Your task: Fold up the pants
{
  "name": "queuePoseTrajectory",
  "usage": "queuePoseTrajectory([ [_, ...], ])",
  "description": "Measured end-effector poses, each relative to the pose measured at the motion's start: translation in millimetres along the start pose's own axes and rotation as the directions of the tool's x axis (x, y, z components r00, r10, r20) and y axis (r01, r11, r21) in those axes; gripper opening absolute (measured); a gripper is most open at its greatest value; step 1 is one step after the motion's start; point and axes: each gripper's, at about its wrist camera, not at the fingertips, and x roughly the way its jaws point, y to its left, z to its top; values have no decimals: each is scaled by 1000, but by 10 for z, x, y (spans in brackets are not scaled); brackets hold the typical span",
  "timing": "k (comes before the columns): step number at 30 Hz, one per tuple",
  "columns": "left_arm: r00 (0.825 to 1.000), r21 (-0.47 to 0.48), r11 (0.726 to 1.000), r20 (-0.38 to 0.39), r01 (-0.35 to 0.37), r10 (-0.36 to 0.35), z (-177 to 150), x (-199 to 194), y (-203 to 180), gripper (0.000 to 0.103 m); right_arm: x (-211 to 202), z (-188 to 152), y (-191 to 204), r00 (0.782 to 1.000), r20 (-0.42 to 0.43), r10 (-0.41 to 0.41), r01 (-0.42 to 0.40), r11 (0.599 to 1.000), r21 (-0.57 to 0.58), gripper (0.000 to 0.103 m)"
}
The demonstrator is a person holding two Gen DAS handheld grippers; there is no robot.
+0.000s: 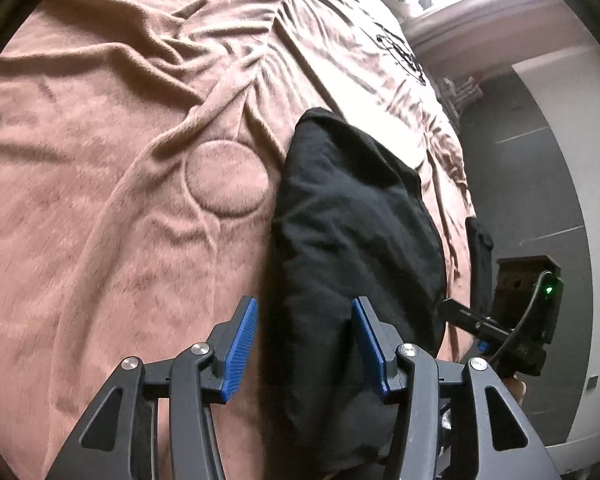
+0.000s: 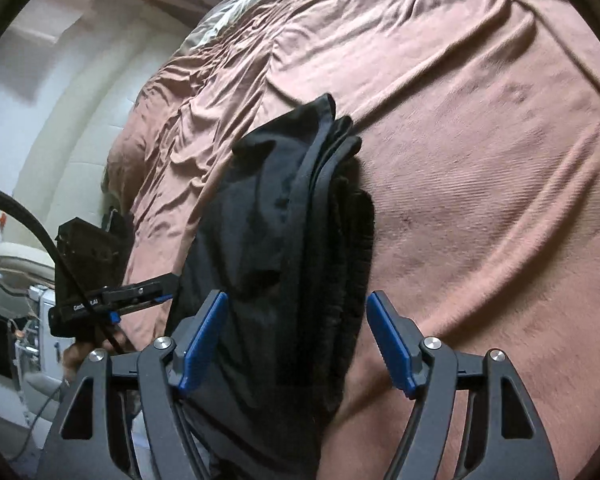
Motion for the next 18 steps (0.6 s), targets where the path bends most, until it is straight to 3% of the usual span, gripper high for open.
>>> queuePoseTrajectory([
  [12, 999, -44, 998, -20, 34, -34, 273, 285, 87, 51, 230, 263, -281, 994, -45, 101, -99, 994, 44, 70],
  [18, 997, -60, 996, -18, 72, -74, 376, 401, 114, 50, 338, 325, -333, 993, -59, 100, -96, 994, 60, 71],
])
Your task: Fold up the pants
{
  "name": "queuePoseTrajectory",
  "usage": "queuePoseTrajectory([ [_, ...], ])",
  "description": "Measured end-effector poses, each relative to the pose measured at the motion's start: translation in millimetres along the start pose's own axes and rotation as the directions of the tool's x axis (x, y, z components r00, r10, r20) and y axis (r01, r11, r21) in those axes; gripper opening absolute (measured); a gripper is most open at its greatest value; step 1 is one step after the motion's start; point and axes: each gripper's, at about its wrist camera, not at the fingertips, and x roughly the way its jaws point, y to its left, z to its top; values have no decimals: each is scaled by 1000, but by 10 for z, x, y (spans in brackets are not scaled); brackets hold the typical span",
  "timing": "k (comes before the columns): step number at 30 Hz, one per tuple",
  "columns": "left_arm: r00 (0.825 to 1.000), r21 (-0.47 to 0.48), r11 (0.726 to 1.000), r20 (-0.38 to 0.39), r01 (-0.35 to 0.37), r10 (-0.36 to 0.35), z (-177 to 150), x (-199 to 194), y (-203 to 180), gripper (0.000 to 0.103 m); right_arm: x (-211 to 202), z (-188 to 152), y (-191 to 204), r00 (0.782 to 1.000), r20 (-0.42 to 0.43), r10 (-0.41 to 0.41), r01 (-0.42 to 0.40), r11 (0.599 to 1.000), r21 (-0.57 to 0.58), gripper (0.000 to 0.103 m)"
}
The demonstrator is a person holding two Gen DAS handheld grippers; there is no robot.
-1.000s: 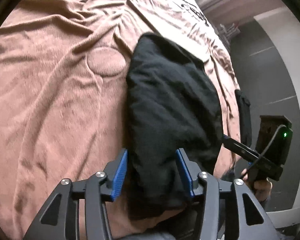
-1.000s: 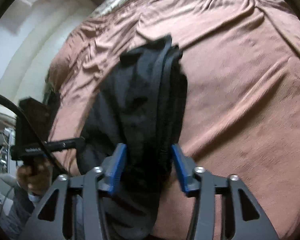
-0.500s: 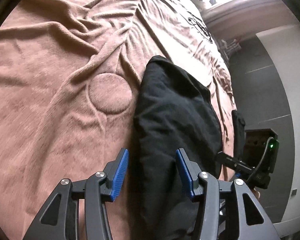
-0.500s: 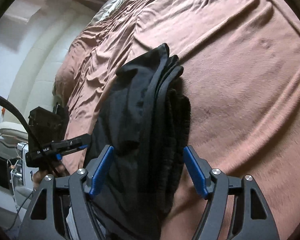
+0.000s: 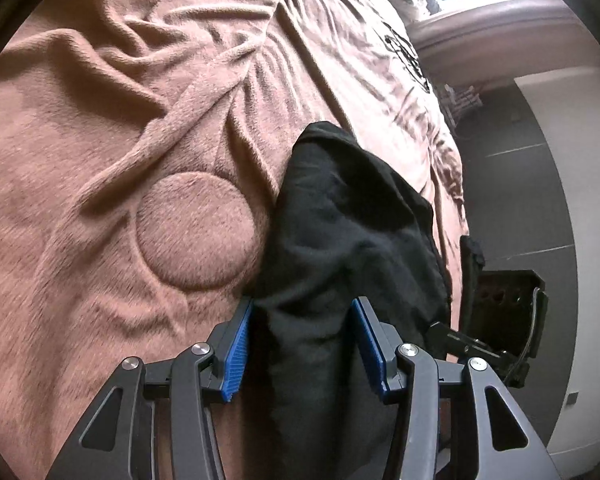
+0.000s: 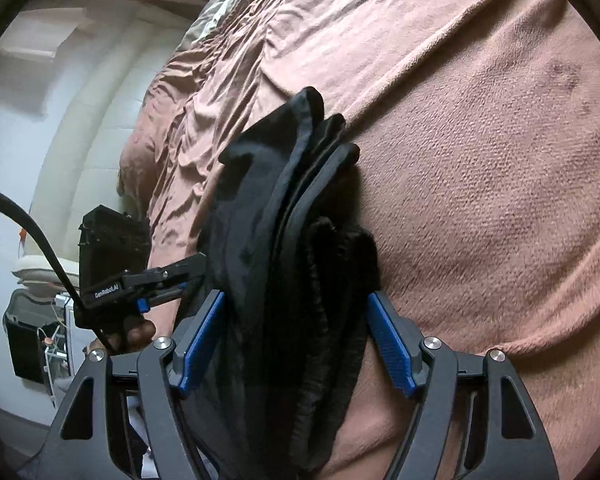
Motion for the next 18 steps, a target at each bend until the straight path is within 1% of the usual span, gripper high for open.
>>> queuePoseTrajectory([
  [5, 1000, -24, 999, -4, 28, -28, 22, 11, 48, 48, 34, 39, -3, 1000, -30, 6, -6, 1000, 6, 71],
  [8, 1000, -8, 1000, -14, 22, -22, -6, -24, 56, 43, -1, 31, 27, 998, -51, -27, 26, 1000, -13, 70],
  [10, 999, -14, 999, -19, 30, -31, -21, -24, 84, 33, -27, 21, 32, 998, -51, -29, 29, 1000, 1, 71],
  [11, 999, -14, 999, -22, 34, -34, -25, -14, 94, 20, -17, 27, 20, 999, -47, -23, 24, 1000, 16, 71],
  [12, 999, -7, 999, -22, 32, -32, -29, -1, 87, 11, -12, 35, 15, 999, -43, -16, 17, 999, 27, 71],
  [15, 1000, 25, 1000, 13, 7, -7, -62, -58, 32, 7, 31, 78, 36, 1000, -25, -1, 1, 999, 33, 70],
  [16, 1000, 32, 999, 26, 3, -4, -74, -97, 15, 7, 38, 85, 59, 1000, -21, -6, 6, 1000, 22, 61],
  [18, 999, 37, 999, 32, 10, -11, -78, -165, 20, 7, 32, 95, 96, 1000, -14, -2, 2, 1000, 8, 48],
])
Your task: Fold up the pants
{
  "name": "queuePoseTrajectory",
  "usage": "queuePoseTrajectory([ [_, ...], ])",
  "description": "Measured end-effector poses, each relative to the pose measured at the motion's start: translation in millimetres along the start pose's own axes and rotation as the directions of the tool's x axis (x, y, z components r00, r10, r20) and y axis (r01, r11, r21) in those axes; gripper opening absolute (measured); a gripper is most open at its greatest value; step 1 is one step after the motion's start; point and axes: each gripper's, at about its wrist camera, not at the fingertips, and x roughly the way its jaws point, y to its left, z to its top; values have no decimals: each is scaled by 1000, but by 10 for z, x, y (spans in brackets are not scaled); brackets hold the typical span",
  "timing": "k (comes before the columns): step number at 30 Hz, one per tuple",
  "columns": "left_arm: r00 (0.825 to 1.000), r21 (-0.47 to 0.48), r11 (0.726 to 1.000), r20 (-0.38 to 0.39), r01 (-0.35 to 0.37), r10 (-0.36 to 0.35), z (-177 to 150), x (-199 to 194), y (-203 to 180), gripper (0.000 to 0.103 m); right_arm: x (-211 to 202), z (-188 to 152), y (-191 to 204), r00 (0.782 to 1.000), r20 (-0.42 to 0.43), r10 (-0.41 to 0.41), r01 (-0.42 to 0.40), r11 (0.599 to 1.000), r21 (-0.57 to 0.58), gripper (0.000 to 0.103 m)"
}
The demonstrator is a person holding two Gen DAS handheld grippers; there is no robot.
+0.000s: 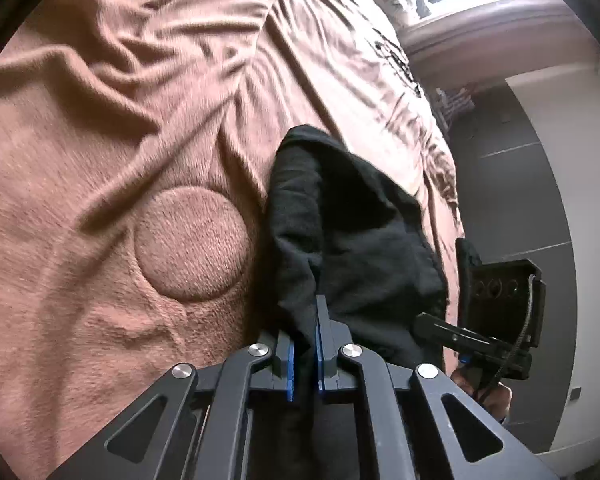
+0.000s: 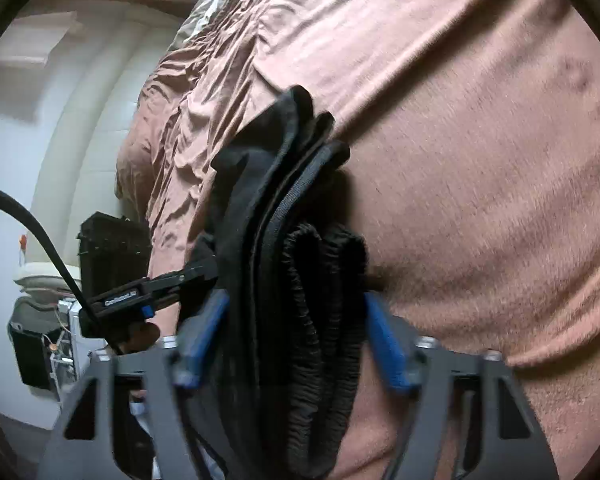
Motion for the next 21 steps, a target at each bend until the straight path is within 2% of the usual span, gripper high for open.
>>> queuePoseTrajectory([
  [1, 1000, 2, 1000, -1, 2, -2, 8, -24, 6, 7, -14, -10, 10, 1000, 9, 8, -8, 1000, -9, 43],
  [3, 1000, 5, 1000, -11, -6, 6, 14, -45, 21, 7, -80, -29, 60, 999, 35, 24, -22, 999, -41, 40],
  [6, 999, -1, 1000, -31, -12, 12, 20, -13, 54, 8, -185, -65, 67, 997, 57, 47, -44, 997, -58, 40],
  [8, 999, -12, 1000, -39, -15, 15, 39, 3, 61, 9, -187, -77, -13, 999, 45, 21, -19, 999, -40, 41],
  [9, 999, -18, 1000, -39, -13, 12, 44, 10, 56, 11, -174, -81, -52, 999, 34, 11, -10, 1000, -28, 47],
  [10, 999, -22, 1000, -41, -17, 16, 48, 10, 64, 13, -156, -84, -97, 1000, 22, 5, -5, 1000, -9, 58],
  [12, 999, -25, 999, -38, -23, 23, 60, 18, 71, 28, -137, -87, -144, 1000, 17, 15, -15, 1000, 14, 65],
  [15, 1000, -39, 999, -28, -12, 11, 77, 17, 113, 29, -56, -70, -130, 998, -12, 61, -61, 998, 15, 65],
  [17, 1000, -44, 999, -28, -7, 6, 90, 39, 136, 29, 21, -21, -138, 998, -26, 65, -64, 998, 14, 65],
  [21, 1000, -44, 999, -22, 9, -10, 127, 77, 150, 29, 90, 94, -160, 995, -18, 95, -95, 995, 13, 65],
])
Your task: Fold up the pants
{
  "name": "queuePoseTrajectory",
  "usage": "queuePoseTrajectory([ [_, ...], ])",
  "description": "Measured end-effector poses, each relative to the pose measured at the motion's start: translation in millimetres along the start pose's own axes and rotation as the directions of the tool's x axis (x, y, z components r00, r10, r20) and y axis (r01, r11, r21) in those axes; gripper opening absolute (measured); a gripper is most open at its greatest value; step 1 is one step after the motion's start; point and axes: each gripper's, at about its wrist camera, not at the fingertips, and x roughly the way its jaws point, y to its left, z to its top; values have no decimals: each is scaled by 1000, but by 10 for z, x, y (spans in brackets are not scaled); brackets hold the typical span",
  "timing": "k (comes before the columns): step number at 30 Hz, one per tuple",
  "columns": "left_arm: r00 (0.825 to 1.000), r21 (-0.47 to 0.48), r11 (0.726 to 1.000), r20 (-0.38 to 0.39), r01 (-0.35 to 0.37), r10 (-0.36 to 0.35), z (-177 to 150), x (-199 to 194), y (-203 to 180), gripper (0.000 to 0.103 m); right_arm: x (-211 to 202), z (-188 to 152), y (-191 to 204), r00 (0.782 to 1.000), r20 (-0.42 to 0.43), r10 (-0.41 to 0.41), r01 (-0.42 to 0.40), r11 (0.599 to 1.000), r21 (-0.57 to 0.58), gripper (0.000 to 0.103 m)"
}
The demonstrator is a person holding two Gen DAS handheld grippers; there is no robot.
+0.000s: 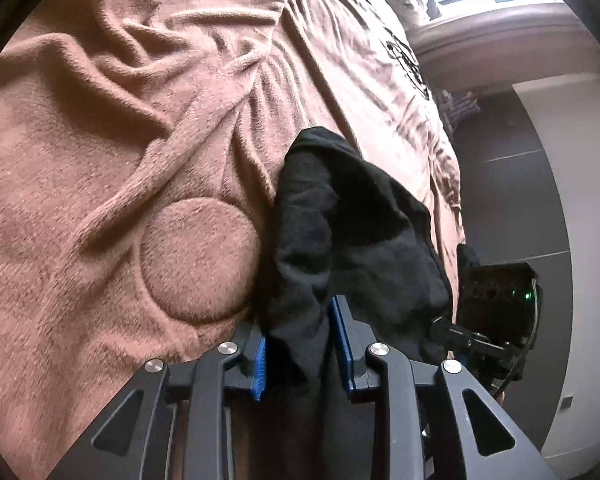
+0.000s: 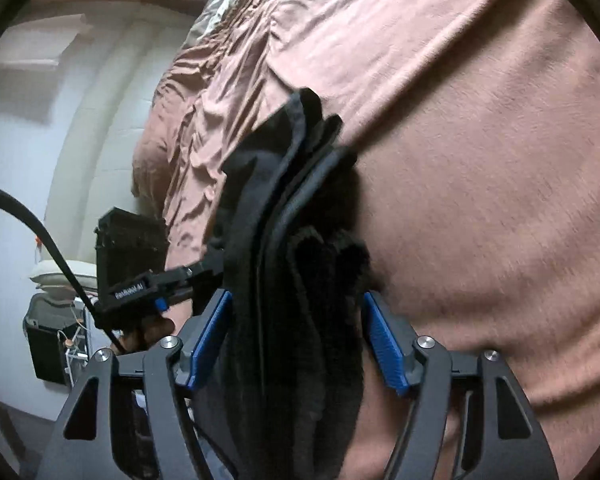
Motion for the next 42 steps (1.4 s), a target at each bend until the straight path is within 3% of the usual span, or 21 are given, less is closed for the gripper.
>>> queuePoseTrajectory([
  [3, 1000, 3, 1000, 12, 4, -4, 35, 17, -33, 28, 21, 48, -14, 1000, 10, 11, -11, 1000, -8, 64],
  [6, 1000, 28, 1000, 30, -6, 5, 25, 2, -108, 13, 21, 11, 10, 1000, 12, -22, 22, 999, -28, 34],
  [10, 998, 63, 998, 59, -18, 14, -21, -71, -247, 8, -13, -55, 137, 998, 34, -51, 53, 996, -75, 24],
  [28, 975, 188, 980, 200, 61, -99, -492, -739, -973, 8, -703, -792, 1069, 958, 253, -132, 199, 945, -261, 20],
  [42, 950, 313, 943, 240, 117, -198, -947, -1166, -1614, 7, -1488, -1672, 1574, 904, 406, -135, 287, 895, -342, 20],
])
